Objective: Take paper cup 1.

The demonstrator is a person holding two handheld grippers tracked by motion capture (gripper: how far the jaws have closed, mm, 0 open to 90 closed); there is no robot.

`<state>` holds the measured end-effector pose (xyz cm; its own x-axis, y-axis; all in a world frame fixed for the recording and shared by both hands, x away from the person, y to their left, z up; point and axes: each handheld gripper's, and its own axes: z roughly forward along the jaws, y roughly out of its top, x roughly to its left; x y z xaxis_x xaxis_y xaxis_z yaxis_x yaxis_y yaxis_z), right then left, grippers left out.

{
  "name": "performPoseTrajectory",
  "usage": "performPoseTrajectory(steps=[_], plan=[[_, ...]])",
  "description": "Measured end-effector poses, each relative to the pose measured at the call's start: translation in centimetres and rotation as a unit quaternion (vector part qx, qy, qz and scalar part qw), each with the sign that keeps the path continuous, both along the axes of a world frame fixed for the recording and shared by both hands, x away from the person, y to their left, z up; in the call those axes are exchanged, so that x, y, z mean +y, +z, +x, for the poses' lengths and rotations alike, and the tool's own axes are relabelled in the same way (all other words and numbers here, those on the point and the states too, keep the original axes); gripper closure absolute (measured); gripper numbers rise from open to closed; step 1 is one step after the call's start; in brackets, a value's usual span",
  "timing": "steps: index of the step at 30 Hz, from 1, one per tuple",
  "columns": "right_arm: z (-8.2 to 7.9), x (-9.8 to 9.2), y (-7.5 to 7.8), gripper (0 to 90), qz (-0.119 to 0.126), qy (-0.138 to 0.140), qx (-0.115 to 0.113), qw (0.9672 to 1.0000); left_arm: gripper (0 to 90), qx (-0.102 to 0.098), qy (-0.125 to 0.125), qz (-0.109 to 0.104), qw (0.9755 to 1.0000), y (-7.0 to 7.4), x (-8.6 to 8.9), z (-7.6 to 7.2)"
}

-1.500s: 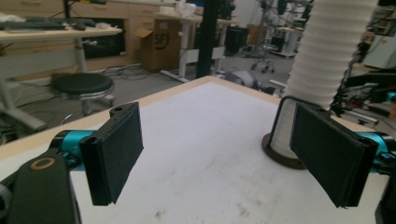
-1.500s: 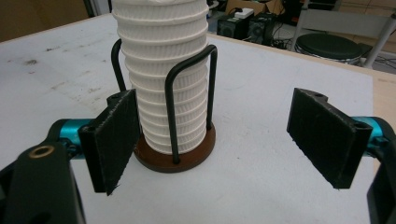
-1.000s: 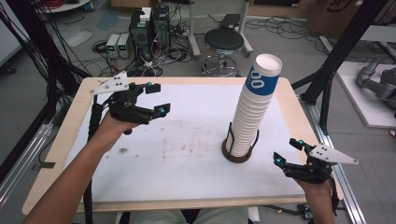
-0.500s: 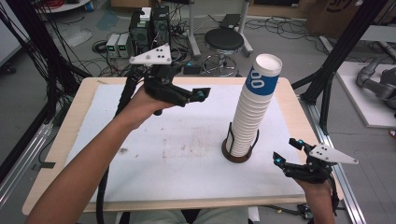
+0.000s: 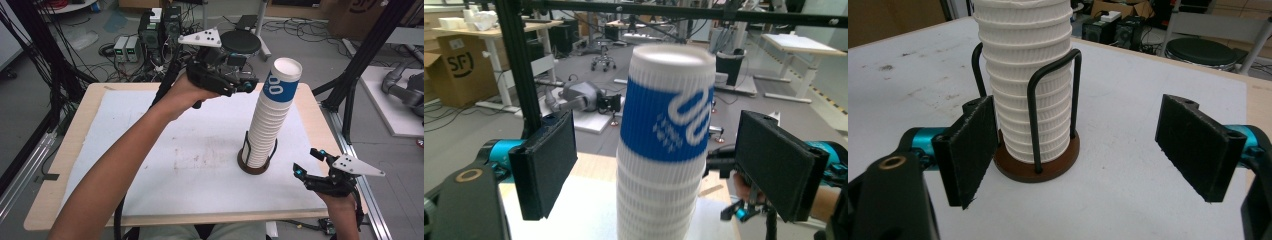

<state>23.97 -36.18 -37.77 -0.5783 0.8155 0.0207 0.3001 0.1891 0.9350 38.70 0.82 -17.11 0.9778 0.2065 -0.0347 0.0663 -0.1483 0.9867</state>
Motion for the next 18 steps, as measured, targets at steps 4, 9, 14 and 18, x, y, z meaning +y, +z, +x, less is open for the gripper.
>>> performPoseTrajectory(steps=[4,9,14,18], plan=[[0.0,0.0,0.0,17.8,0.003,0.002,-0.001,1.0000,17.1,-0.002,-0.008,0.014,0.9999,0.7,-1.9,0.4],[0.0,0.1,0.0,17.8,0.002,0.004,-0.002,1.0000,17.1,0.001,-0.017,0.018,0.9997,1.2,-3.9,0.6],[0.0,0.0,0.1,17.8,0.003,0.004,-0.002,1.0000,17.2,0.004,-0.020,0.028,0.9994,1.2,-5.6,0.9],[-0.1,-0.1,0.1,17.8,0.005,0.003,-0.004,1.0000,18.9,0.004,-0.024,0.032,0.9992,1.3,-6.5,0.9]])
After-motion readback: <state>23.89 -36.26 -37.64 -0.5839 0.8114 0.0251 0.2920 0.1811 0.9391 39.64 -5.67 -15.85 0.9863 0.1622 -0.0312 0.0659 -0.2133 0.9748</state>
